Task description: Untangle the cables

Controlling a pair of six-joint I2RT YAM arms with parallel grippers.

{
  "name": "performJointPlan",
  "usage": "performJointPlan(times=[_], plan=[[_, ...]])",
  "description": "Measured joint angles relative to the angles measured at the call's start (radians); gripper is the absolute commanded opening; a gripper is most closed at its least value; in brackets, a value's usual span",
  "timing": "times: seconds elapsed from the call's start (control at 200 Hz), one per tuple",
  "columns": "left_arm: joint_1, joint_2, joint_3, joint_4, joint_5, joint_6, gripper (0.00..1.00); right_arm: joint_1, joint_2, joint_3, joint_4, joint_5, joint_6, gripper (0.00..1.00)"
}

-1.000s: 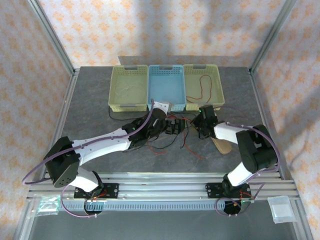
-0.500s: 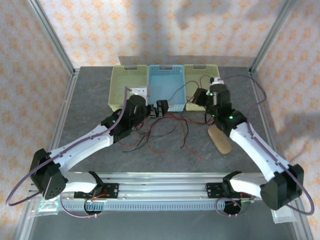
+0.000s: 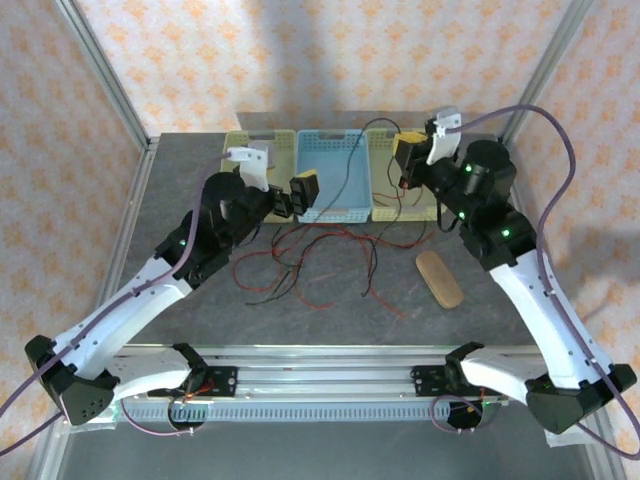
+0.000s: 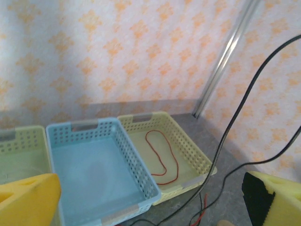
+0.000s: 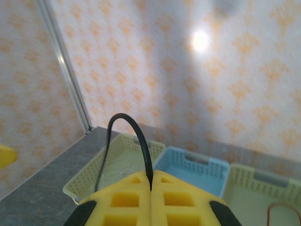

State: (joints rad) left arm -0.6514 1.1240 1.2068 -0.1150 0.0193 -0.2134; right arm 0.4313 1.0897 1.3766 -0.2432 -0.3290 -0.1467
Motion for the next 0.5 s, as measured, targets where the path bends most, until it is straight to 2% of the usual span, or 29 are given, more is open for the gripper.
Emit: performJointPlan(times=[0.11,0.21,0.501], plan=[[0.005,0.009,0.093,-0.029,0.093,0.051,0.99,0.0,0.007,0.069,-0.023,-0.076,-0.042,0.0],[0.005,0.024,0.166,-0.035,0.185,0.078,0.91,0.0,0.017,0.12,-0.032,-0.154,-0.057,0.0],[0.005,0.062,0.234,-0.018,0.408,0.09,0.95,0.0,0.034,0.189,-0.012,-0.29,0.013,0.0]])
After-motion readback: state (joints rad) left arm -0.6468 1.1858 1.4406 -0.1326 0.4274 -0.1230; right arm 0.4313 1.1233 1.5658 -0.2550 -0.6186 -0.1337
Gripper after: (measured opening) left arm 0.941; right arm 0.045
